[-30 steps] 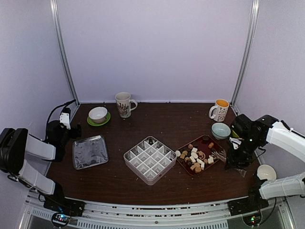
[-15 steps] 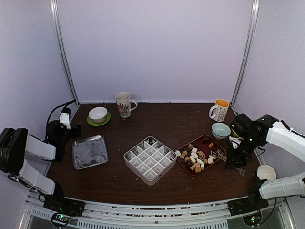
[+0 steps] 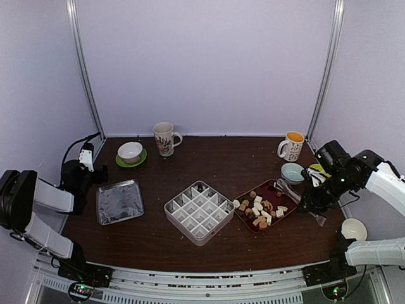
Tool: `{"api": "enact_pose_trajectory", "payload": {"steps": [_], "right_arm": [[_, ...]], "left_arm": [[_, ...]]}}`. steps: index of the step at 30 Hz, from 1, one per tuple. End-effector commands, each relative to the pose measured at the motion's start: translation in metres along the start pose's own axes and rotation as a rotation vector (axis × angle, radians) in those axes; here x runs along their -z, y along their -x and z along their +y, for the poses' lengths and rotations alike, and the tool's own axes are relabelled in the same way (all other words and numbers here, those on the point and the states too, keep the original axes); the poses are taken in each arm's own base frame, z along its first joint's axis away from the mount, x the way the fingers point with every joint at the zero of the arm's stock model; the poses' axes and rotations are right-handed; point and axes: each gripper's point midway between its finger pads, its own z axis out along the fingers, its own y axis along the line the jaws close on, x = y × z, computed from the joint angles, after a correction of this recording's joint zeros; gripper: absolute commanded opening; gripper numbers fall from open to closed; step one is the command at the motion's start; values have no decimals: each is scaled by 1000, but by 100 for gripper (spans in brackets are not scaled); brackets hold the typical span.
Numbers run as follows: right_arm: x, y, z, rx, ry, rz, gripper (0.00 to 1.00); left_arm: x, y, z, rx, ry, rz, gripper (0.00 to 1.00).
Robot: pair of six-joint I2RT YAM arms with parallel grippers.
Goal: Pack the chocolate
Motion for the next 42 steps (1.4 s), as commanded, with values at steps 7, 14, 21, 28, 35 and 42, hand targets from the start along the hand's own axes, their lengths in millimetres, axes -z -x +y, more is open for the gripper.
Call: {"api": "enact_pose_trajectory", "payload": {"steps": [7,14,21,28,35,42], "right_arm": [[25,23,63,118,280,-128,15],[22,27,110,237,363,-142,15],[4,38,160,356,371,-153,15],[-33,54,192,403,350,-144,14],[-64,41,212,505,292,-81,15],[-91,37,219,540,230,-66,15]], "left_arm": [[0,13,6,10,19,-55,98],[0,13,6,10,19,-56,98],[0,13,6,10,19,-56,98],[0,13,6,10,18,-55,98],[0,12,6,10,19,-55,98],[0,12,6,11,19,-55,98]]}}
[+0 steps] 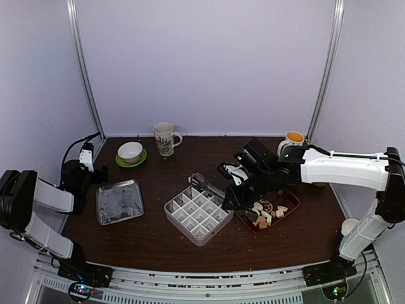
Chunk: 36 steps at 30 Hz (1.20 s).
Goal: Pack the chocolate
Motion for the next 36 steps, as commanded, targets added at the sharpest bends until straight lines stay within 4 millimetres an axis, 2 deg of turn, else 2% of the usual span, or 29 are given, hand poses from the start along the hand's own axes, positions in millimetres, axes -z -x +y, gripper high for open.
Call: {"api": "enact_pose_trajectory", "payload": {"steps": [1,5,11,20,28,36], "right_arm": [[-10,14,3,34,-40,-39,15],[-22,8,-1,43,-73,-6,15],[-28,5,-2,53,-87,10,18],[-27,8,3,70,-82,10,23],[-23,11,5,76,-83,-2,33],[-15,17,8,85,-83,-25,36]], "left_arm": [[0,12,5,10,18,-55,98],[0,12,6,11,18,-55,98],[0,13,6,10,19,-55,98],[0,12,6,10,19,-54,98],[0,13,5,10,18,-55,98],[0,12,6,10,19,-54,98]]}}
